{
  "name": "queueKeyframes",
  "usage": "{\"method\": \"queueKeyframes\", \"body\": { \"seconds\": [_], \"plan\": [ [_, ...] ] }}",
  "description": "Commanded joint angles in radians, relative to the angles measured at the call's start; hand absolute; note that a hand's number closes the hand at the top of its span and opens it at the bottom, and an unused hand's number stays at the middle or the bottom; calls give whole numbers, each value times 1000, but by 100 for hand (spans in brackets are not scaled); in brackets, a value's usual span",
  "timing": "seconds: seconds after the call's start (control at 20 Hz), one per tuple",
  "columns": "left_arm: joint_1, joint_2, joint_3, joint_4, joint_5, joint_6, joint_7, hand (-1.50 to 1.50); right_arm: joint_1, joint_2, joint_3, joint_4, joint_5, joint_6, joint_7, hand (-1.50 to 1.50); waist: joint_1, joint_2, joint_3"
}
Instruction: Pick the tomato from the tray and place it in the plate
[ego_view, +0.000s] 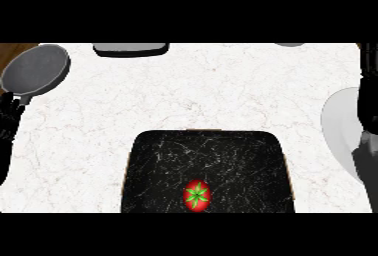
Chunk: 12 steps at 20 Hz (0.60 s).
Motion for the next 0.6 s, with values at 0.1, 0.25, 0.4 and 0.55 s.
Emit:
{"method": "queueKeyframes", "body": {
  "seconds": [0.1, 0.25, 0.4, 0.55],
  "plan": [
    [11, -43, -72, -4, -23, 41, 161, 0, 78, 145, 165, -111, -16, -35, 168, 150, -20, -9, -51],
    [22, -125, -152, 51, -35, 69, 229, 0, 123, 306, 366, -128, 9, -89, 262, 150, -26, -5, -54],
    [58, -125, -136, 58, -10, 48, 199, 0, 132, -164, 330, 1, 454, -64, 213, 150, -72, -10, -93],
    [51, -177, -165, 69, -10, 79, 244, 0, 279, 76, 451, -77, 555, -305, 287, 150, -81, -17, -57]
  ]
}}
